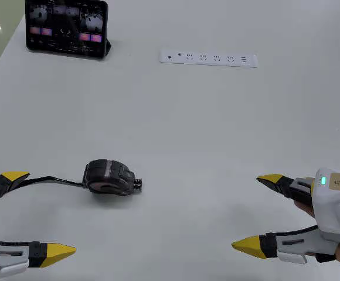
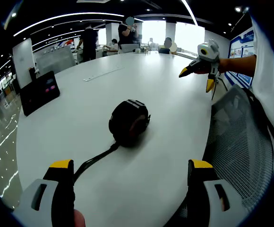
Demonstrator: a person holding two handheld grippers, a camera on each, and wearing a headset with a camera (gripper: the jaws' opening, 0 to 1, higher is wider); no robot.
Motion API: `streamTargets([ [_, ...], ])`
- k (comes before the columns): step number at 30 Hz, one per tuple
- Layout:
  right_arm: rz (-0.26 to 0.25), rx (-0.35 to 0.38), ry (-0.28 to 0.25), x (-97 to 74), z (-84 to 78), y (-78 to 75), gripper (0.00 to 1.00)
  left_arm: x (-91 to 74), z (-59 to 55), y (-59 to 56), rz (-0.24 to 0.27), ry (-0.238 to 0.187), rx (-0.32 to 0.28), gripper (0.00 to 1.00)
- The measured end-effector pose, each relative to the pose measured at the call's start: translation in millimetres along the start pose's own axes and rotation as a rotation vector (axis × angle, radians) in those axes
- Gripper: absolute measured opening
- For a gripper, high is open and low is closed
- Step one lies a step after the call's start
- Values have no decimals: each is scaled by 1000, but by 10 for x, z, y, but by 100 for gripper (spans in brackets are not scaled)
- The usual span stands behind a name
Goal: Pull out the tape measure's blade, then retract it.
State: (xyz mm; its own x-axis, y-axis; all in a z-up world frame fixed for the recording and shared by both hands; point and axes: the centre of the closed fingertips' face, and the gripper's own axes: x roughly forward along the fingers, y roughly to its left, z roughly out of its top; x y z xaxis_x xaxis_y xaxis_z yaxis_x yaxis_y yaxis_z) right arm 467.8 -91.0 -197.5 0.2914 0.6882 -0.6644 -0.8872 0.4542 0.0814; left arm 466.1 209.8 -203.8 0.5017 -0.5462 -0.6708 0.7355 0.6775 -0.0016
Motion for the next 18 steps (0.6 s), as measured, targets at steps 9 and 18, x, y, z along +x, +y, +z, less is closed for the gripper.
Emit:
streamTargets([
  [9, -3, -1, 5, -1, -14, 4, 81, 0, 2, 4, -5, 2, 0, 98],
  [18, -9, 2, -4, -7, -5, -13, 82, 6, -3, -18, -14, 6, -10, 91],
])
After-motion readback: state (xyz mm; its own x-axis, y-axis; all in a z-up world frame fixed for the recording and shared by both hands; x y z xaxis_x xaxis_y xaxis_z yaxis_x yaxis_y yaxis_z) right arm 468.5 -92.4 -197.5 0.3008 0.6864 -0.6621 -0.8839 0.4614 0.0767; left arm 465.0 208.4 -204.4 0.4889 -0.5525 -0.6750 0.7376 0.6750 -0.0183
